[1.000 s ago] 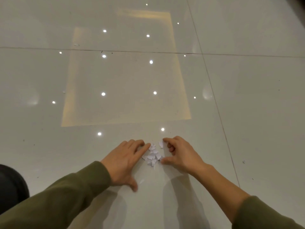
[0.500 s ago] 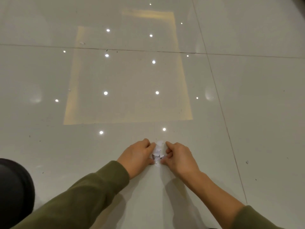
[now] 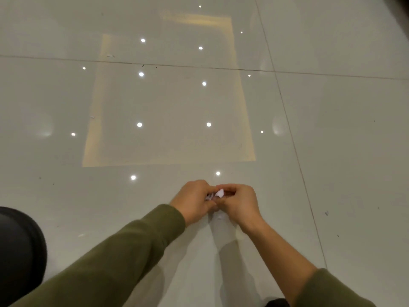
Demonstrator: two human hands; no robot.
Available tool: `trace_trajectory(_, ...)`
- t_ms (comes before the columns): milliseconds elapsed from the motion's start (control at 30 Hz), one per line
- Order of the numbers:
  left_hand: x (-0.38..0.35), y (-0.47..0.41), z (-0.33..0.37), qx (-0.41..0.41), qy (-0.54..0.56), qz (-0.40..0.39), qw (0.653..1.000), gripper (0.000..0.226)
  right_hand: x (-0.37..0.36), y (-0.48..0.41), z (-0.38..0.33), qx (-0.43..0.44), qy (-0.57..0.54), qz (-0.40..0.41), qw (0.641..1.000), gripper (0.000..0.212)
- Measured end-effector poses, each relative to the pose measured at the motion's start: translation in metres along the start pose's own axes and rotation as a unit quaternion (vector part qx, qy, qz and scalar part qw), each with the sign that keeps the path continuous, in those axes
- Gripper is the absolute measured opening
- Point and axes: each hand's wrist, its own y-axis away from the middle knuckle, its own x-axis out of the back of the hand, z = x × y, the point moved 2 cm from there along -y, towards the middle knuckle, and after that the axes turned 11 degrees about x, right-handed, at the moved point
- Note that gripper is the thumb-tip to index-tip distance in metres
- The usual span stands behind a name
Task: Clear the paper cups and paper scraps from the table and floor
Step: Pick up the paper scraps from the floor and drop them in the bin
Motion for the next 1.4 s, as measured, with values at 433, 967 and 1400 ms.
trace_trajectory(433, 0.193, 0.063, 0.050, 0.008, 0.012, 0.202, 0.979, 0.023, 0.011, -0.002, -0.228, 0.206, 0.041, -0.096, 0.973, 0.017)
trace_trajectory(967, 0.282, 0.368, -0.073, 0.295, -0.007, 0.462, 0.836, 0.021, -0.221, 0.182, -0.381, 0.361, 0.041, -0.405, 0.839, 0.023)
trace_trajectory(1400, 0.208, 0.380, -0.144, 0.439, -0.036, 0.396, 0.806, 0.038, -0.301, 0.192, -0.295, 0.396, 0.202, -0.492, 0.748, 0.052)
